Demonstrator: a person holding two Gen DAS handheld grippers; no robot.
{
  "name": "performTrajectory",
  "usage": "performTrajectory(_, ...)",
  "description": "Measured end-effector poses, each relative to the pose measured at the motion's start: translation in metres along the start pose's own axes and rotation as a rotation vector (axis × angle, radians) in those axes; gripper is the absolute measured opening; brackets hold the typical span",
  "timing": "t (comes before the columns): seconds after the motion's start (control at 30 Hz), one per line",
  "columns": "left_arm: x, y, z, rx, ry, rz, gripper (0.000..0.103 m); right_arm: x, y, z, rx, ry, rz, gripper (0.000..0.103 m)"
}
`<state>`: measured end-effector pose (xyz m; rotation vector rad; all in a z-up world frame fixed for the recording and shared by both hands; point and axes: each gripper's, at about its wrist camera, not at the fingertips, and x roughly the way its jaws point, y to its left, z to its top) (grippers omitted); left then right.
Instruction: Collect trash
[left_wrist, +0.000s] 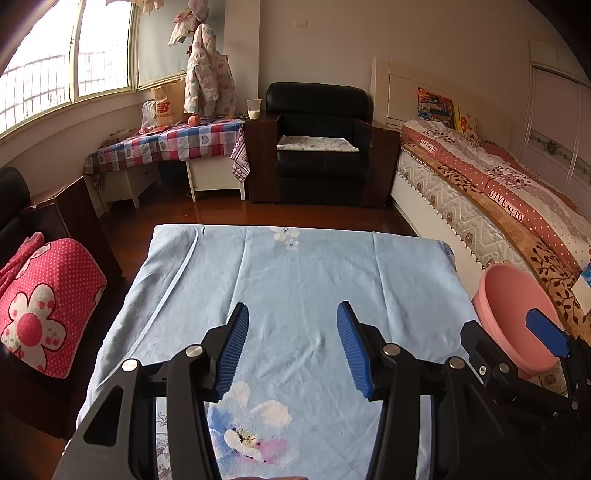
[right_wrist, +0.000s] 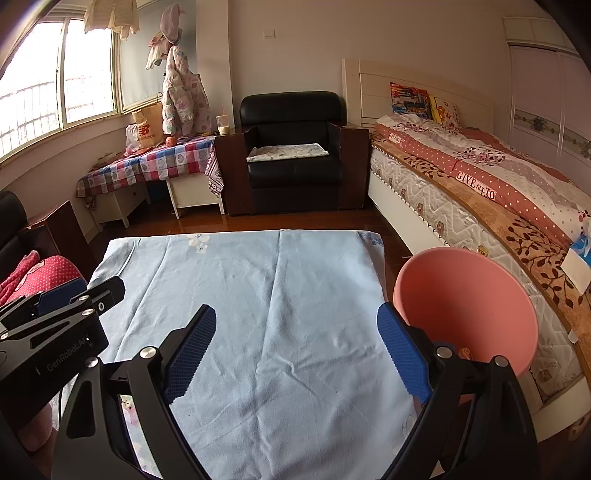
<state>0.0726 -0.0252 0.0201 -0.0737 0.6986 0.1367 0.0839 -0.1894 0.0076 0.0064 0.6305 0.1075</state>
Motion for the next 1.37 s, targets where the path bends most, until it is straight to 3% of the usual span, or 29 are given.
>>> performTrajectory(1.37, 0.016, -0.004, -0.006, 0.027, 0.041, -0.01, 0.05, 0.018, -0.005, -0.007, 0.051, 0.068, -0.05, 0.089)
